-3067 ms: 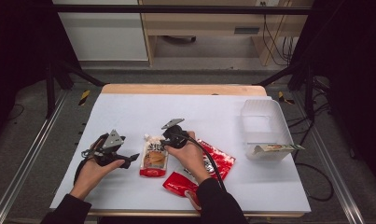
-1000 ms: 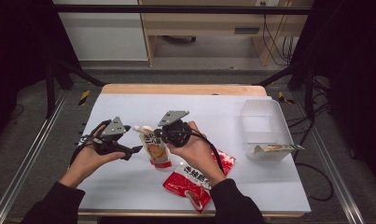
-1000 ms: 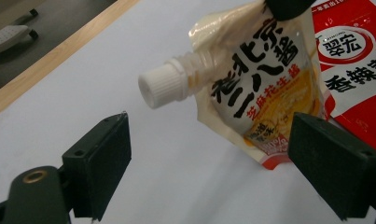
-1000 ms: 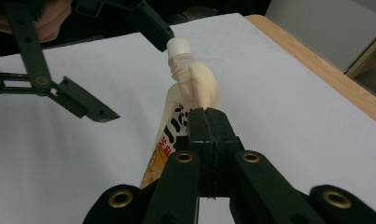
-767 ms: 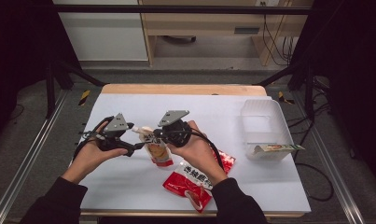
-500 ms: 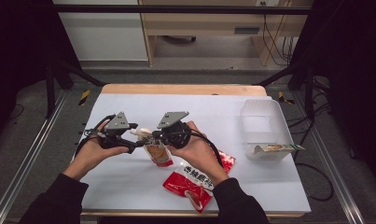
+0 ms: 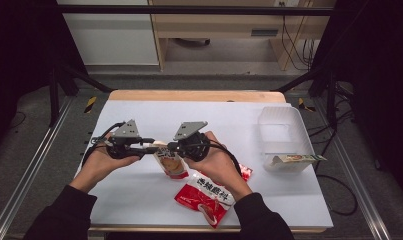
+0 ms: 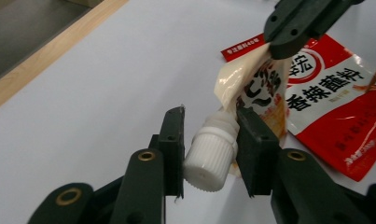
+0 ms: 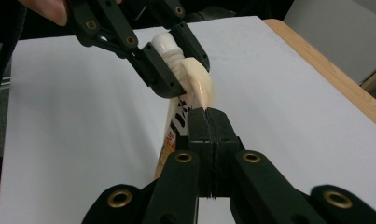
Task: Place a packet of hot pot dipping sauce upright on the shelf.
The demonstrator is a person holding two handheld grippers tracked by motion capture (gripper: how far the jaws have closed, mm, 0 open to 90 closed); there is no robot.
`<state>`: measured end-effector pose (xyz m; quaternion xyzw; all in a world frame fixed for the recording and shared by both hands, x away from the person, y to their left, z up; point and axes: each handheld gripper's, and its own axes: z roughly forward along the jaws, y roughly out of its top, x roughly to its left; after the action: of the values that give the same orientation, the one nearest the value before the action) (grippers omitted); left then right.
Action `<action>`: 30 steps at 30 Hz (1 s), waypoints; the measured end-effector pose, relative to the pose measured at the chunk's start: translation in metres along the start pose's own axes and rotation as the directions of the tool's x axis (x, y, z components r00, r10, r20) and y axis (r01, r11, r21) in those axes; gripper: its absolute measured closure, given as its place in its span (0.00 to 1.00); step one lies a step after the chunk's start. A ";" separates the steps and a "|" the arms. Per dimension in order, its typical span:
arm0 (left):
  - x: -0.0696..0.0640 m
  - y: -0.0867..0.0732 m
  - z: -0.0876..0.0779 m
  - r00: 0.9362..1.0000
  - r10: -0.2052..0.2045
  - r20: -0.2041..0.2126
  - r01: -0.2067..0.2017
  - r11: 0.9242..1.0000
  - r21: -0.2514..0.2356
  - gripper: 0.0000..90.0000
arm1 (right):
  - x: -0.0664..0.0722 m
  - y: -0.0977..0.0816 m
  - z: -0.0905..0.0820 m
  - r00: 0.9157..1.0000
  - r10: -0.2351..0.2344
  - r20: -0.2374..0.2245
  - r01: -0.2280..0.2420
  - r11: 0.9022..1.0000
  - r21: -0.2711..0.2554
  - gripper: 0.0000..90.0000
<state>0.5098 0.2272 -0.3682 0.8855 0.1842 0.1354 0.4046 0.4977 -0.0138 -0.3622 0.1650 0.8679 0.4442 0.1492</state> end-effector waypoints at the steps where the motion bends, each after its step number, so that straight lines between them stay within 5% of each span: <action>1: -0.002 0.002 0.000 1.000 -0.004 0.005 0.004 1.000 -0.002 0.75 | -0.001 0.000 -0.002 1.000 -0.003 0.004 0.003 1.000 0.000 1.00; 10: -0.012 0.047 -0.008 0.999 0.044 0.013 -0.044 0.999 -0.011 0.80 | -0.014 -0.001 -0.026 0.999 0.010 0.033 -0.009 1.000 -0.027 1.00; 16: -0.023 0.077 -0.007 0.993 0.115 0.017 -0.115 0.993 0.017 0.81 | -0.021 -0.003 -0.048 0.999 0.003 0.054 -0.001 0.999 -0.035 0.99; 26: -0.033 0.086 -0.001 0.989 0.144 0.030 -0.145 0.989 0.043 0.81 | -0.021 -0.009 -0.061 0.998 0.000 0.068 0.000 1.000 -0.007 0.94; 30: -0.037 0.088 -0.002 0.984 0.177 0.034 -0.179 0.981 0.072 0.82 | -0.020 -0.010 -0.059 0.998 -0.006 0.057 0.005 1.000 0.010 0.89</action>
<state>0.4949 0.1595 -0.3024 0.9146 0.1036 0.1519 0.3600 0.4896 -0.0706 -0.3350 0.1759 0.8659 0.4347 0.1743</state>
